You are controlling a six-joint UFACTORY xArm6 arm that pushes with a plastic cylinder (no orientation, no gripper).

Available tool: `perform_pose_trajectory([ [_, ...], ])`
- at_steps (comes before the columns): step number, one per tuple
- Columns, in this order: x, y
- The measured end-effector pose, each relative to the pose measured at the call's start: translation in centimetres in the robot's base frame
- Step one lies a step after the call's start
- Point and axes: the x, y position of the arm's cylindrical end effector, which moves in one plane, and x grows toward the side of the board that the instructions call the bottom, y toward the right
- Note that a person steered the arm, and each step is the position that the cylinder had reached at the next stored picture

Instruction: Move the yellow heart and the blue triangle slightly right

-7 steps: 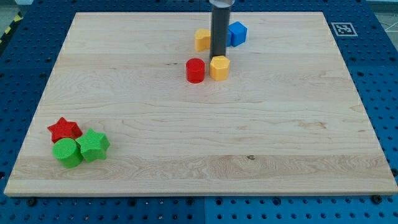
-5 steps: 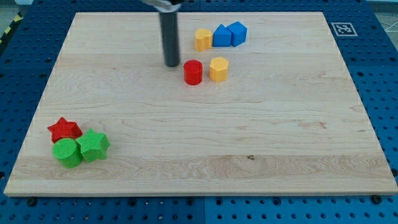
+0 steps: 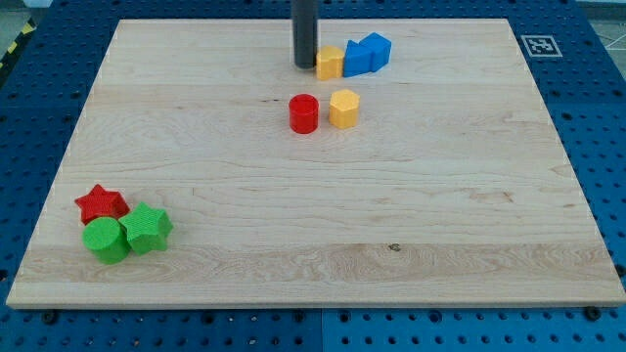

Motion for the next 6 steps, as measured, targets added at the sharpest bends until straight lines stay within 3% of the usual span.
perform_pose_trajectory([
  [1, 0.0, 2.2],
  [3, 1.4, 0.5],
  [6, 3.7, 5.4],
])
